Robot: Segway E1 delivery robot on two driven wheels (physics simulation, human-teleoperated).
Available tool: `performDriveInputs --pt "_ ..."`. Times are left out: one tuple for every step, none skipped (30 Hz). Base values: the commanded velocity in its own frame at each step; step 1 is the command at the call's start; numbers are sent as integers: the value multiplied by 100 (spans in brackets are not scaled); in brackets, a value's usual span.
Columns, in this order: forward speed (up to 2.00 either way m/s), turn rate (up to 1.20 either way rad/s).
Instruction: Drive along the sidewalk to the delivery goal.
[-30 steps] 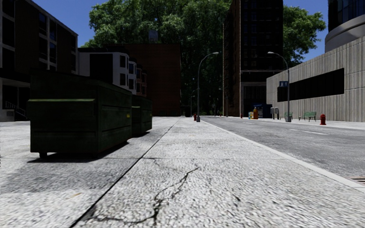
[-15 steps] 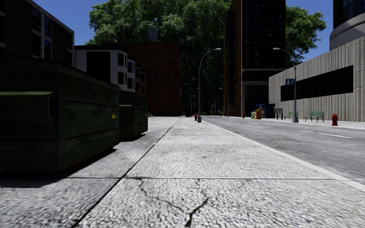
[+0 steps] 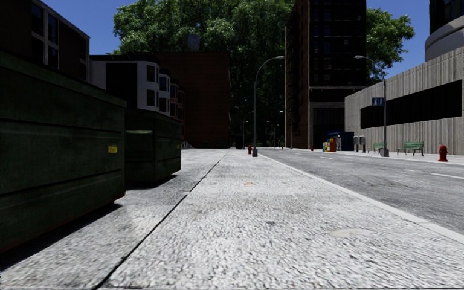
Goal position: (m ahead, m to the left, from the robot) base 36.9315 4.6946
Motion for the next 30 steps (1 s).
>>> performDriveInputs --pt "200 0" --pt "200 0" --pt "200 0" --pt "200 0" --pt "200 0" --pt "200 0" --pt "200 0" --pt "200 0" --pt "200 0" --pt "200 0" --pt "200 0" --pt "200 0" --pt "200 0" --pt "200 0" --pt "200 0" --pt "200 0" --pt "200 0" --pt "200 0" --pt "200 0" --pt "200 0" --pt "200 0" --pt "200 0" --pt "200 0" --pt "200 0" --pt "200 0" --pt "200 0" --pt "200 0" --pt "200 0" --pt "200 0" --pt "200 0"
